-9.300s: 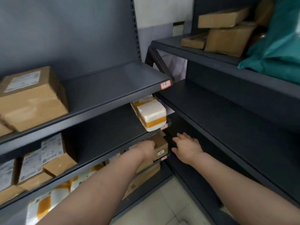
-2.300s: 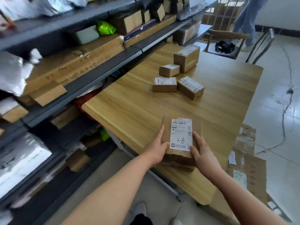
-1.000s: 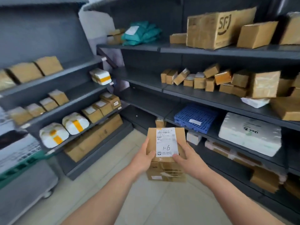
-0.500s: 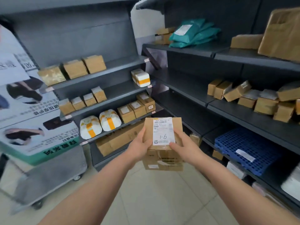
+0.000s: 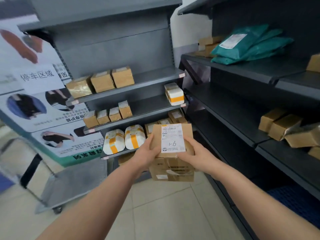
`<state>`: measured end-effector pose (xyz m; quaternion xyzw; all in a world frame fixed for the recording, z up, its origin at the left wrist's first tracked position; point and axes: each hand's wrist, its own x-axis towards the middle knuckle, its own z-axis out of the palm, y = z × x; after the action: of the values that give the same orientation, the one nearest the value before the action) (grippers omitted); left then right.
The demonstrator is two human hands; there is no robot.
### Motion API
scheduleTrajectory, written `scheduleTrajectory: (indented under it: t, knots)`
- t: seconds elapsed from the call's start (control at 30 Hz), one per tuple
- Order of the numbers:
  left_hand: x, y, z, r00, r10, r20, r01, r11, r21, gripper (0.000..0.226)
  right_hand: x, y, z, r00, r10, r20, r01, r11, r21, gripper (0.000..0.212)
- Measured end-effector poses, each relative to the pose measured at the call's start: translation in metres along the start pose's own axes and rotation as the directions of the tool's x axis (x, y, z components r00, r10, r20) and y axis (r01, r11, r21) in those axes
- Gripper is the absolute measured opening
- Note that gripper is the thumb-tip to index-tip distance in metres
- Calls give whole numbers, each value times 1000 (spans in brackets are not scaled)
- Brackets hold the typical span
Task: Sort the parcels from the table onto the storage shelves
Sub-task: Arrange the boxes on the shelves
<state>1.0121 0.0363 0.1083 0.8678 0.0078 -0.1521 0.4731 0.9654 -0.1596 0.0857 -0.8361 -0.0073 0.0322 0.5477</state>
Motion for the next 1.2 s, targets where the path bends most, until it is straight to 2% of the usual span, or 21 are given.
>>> scheduleTrajectory:
  t: [0.2,0.43,0.67,0.8,0.9,1.0,1.03,1.1,1.17,1.2]
  knots:
    - [68,14,-31,999,2,-44,-3,1000,-27,65,82,-14,-8,998,-46,52,48,998,-43,80]
    - [187,53,-82,994,62,-94,-66,997,-37,67,219,-40,-23,993,-117,18,117,991,-59,83]
    - [300,117,-139,968,167,-189,-158,986,61,65,355,-86,-52,979,-202,-32,198,975,-99,79]
    - [350,153,-164,958,201,-206,-203,979,14,67,426,-109,-72,972,-227,-56,222,971,-84,74]
    - [396,175,-180,945,235,-227,-242,970,-2,73,484,-122,-87,959,-277,-50,270,956,-116,71]
    - [434,188,-193,934,260,-246,-272,962,-18,90,538,-128,-95,948,-316,-35,309,940,-144,72]
    - [447,193,-195,925,272,-264,-274,961,27,93,558,-129,-97,942,-334,-27,326,932,-161,70]
    - [473,202,-200,888,330,-321,-243,928,282,85,595,-131,-101,912,-409,-18,382,866,-323,60]
    - [499,207,-201,826,443,-347,-180,792,583,66,625,-129,-101,839,-544,-9,439,685,-581,51]
    - [512,207,-202,803,482,-349,-145,727,671,61,637,-128,-100,802,-597,2,452,606,-654,54]
